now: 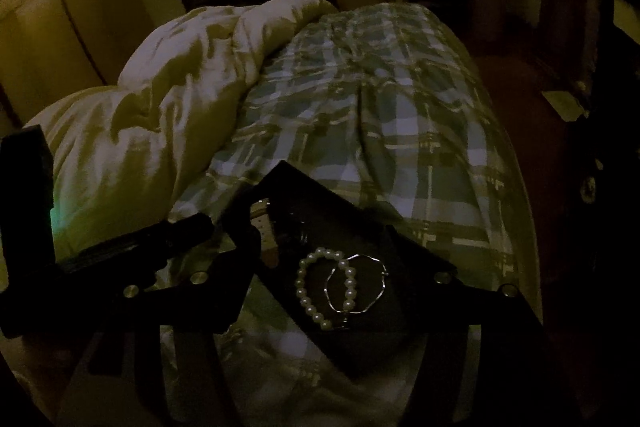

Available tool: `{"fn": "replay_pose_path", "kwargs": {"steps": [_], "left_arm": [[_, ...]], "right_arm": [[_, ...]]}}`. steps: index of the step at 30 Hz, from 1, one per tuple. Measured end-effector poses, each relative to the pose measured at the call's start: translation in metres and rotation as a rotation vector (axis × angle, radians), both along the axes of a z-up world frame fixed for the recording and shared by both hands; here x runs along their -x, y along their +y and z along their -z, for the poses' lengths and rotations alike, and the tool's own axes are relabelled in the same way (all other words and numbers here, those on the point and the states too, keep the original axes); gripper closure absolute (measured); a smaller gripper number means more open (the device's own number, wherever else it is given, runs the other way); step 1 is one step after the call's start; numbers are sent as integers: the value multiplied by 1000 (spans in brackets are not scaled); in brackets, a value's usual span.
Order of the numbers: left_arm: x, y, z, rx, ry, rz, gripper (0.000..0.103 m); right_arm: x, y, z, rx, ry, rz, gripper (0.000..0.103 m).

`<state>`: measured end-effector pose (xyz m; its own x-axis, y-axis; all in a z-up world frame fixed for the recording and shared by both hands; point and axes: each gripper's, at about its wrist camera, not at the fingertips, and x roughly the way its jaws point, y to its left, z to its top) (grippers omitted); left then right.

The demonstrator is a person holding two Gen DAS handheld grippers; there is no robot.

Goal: Organize jewelry

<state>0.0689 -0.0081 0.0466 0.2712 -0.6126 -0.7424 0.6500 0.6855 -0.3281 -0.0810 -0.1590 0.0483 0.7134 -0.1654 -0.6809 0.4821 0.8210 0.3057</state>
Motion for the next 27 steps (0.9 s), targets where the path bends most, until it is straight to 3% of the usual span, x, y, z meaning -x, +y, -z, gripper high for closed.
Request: {"fn": "replay_pose_path", "kwargs": {"steps": [11, 19, 21, 27], "left_arm": [[-18, 36, 9, -21, 44, -51, 29], [-12, 31, 15, -94, 0, -4, 31], [-10, 29, 17, -111, -12, 8, 34], [-8, 23, 29, -144, -4, 56, 60]], "right_arm": [[-8, 37, -5, 7, -12, -217, 41], [-15, 70, 19, -26, 86, -390, 42], [-19, 83, 24, -10, 104, -430, 55], [-28, 109, 40, 33, 148, -509, 63]]}}
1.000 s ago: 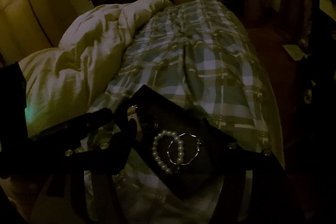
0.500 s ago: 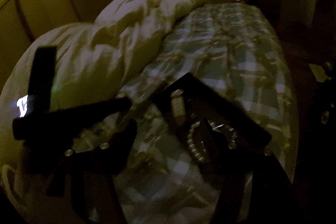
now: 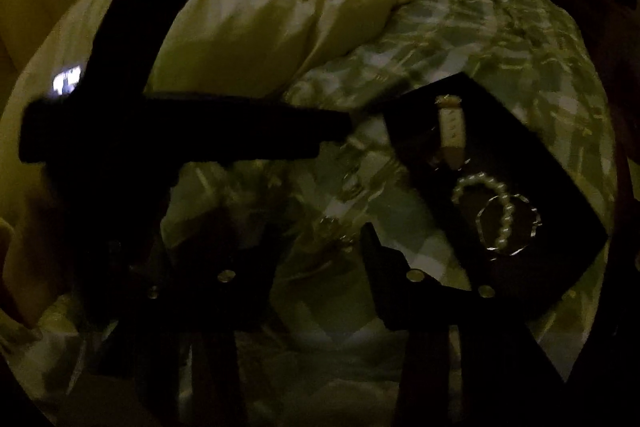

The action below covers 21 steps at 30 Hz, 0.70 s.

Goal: Organize jewelry

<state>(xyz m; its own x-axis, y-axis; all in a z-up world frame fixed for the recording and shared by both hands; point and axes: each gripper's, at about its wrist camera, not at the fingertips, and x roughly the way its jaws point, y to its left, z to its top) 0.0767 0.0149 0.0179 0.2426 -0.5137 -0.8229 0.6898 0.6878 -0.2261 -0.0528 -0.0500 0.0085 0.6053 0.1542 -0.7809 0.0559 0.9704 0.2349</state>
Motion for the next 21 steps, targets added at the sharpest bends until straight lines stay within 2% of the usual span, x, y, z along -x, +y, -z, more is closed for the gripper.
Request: {"fn": "replay_pose_path", "kwargs": {"steps": [2, 5, 10, 18, 21], "left_arm": [[1, -3, 6, -13, 9, 18, 68], [5, -9, 16, -50, 7, 46, 74], [8, -18, 28, -93, 4, 74, 75], [2, -25, 40, -144, -7, 65, 78], [0, -29, 48, -166, 3, 61, 84]], "right_arm": [[-2, 3, 7, 0, 19, -9, 67], [-5, 6, 15, 4, 39, -18, 68], [-12, 1, 28, -15, 61, 12, 68], [-30, -5, 37, -10, 76, 39, 68], [-34, -4, 43, 2, 93, 38, 69]]}}
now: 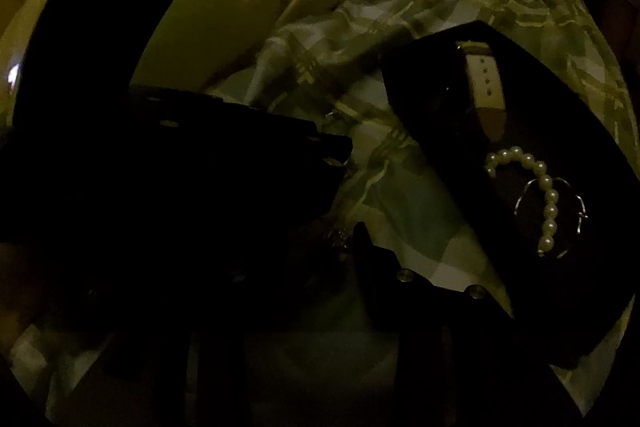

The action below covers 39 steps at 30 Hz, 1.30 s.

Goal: Organize jewelry

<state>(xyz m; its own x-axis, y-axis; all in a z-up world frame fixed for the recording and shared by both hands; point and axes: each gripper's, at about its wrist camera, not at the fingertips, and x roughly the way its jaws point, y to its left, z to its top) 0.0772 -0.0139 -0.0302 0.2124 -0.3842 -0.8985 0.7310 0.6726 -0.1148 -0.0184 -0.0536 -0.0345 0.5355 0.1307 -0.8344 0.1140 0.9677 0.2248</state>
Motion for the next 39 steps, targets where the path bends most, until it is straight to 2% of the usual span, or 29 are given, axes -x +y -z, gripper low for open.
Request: {"fn": "replay_pose_path", "kwargs": {"steps": [10, 19, 28, 32, 33, 39], "left_arm": [[3, -7, 6, -35, -23, 13, 97], [5, -6, 5, -27, -29, 6, 99], [3, 0, 2, 4, -6, -20, 100], [2, 2, 0, 18, -1, -26, 100], [3, 3, 0, 22, -2, -27, 100], [2, 2, -2, 32, -1, -29, 101]], "right_arm": [[-6, 7, 11, 90, 40, 1, 72], [-6, 5, 11, 119, 31, 2, 74], [-9, 4, 8, 102, 27, 7, 76], [-3, 9, 5, 94, 24, 8, 81], [-3, 8, 5, 91, 23, 7, 86], [3, 14, 4, 80, 28, 5, 86]]}}
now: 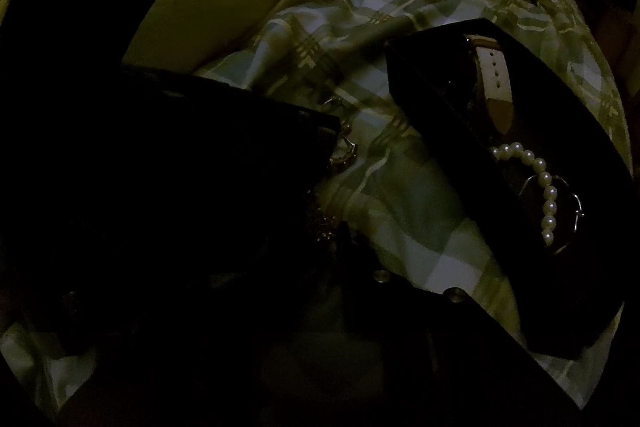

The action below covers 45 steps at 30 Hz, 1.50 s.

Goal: Organize jewelry

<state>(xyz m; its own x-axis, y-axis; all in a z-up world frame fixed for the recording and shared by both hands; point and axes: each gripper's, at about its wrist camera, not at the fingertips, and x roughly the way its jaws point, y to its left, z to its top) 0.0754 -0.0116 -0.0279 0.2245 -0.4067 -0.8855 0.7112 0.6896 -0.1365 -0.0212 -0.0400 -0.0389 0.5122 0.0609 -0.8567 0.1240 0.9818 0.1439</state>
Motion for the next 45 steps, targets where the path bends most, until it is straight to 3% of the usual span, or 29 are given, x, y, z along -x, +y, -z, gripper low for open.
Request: {"fn": "replay_pose_path", "kwargs": {"steps": [4, 6, 8, 16, 18, 19, 34, 45], "left_arm": [[0, 1, 2, -10, 10, -7, 101], [1, 1, 2, -14, 10, -8, 101], [0, 1, 2, -13, 9, -8, 101], [0, 4, 3, -9, 15, -17, 100], [-1, 5, 4, -14, 20, -26, 100], [-1, 5, 4, -14, 20, -27, 101], [8, 3, -14, -17, -92, -20, 101], [19, -6, -38, 32, -132, -11, 101]], "right_arm": [[0, -1, 1, -21, 3, 12, 83], [-1, 0, 0, -25, -1, 8, 69], [0, 2, 0, -22, -6, 5, 66], [-9, 1, 6, -21, 20, -2, 67], [-10, 1, 7, -5, 25, -1, 81], [-10, 2, 7, 0, 29, -1, 83], [2, -11, -9, -35, -36, 41, 83], [21, -30, -32, -46, -102, 102, 83]]}}
